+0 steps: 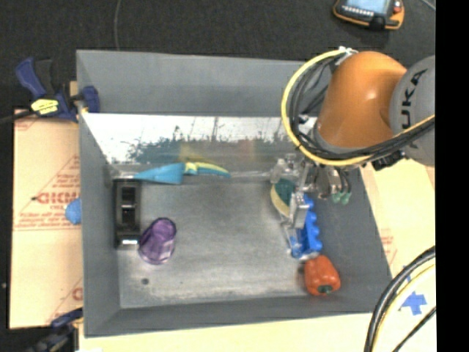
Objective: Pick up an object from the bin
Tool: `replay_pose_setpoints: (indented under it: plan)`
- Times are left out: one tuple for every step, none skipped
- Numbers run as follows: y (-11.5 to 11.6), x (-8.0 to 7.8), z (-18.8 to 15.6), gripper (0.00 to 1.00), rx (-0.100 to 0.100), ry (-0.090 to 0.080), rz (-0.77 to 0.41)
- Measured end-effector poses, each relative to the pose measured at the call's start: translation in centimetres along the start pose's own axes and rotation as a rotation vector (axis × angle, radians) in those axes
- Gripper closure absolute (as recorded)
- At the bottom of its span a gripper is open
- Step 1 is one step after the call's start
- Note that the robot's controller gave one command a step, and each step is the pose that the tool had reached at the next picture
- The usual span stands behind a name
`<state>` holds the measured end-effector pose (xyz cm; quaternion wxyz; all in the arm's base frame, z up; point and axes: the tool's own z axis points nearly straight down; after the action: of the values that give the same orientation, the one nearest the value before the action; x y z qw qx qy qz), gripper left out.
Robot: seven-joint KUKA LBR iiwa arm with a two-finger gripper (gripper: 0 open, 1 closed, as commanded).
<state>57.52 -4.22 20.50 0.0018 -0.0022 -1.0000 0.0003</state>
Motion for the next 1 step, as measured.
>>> replay_pose_setpoints:
  plan:
    - [-0.01, -0.16, -0.41, 0.00, 0.001, -0.008, -0.002]
